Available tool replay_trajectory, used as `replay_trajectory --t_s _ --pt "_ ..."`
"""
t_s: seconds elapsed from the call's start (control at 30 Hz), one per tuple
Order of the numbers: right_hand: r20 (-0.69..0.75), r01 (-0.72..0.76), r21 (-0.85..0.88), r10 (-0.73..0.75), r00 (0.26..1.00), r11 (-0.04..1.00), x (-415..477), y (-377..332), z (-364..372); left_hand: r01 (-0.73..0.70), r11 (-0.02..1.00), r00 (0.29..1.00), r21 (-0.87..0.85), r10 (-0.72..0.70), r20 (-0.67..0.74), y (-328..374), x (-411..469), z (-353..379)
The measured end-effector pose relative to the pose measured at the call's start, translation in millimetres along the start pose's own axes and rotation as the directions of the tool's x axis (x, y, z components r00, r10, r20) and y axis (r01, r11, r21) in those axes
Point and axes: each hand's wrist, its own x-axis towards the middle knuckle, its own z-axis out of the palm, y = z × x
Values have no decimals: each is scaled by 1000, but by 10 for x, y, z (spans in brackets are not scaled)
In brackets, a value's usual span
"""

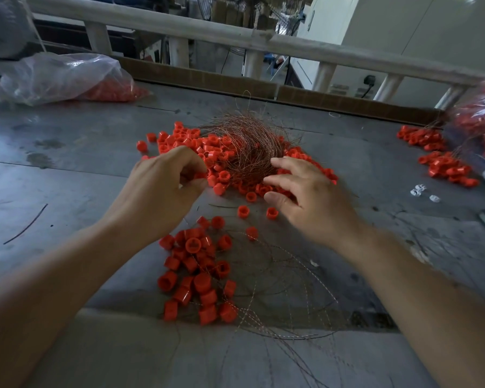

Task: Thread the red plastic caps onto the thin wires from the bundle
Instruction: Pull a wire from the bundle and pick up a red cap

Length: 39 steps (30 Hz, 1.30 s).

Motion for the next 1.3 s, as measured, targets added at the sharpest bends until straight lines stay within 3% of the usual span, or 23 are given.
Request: replay_trajectory --t_s 0.17,0.23,0.33,0.43,0.67,0.9,1.3 --pt "192 13 -107 8 981 994 32 22 123 -17 1000 1000 -19 17 7 19 -11 -33" --pt "208 2 -94 17 978 996 24 32 146 -20 999 1000 -26 21 9 32 -22 -39" --pt "127 25 -64 -17 992 998 16 27 142 -26 999 1000 -29 26 16 45 -37 -48" --pt "-42 59 -20 -60 997 998 11 17 106 -32 999 999 -40 33 21 55 -44 -70" --pt "-307 197 -15 -192 932 980 1 -13 72 -36 998 999 -56 37 30 97 -74 -54" --pt "-346 123 135 -70 935 983 -20 -8 57 -41 997 998 -59 44 54 120 -82 -76" --pt "-492 296 27 -245 835 955 -25 -36 14 -99 984 993 -147 108 56 179 -123 -93"
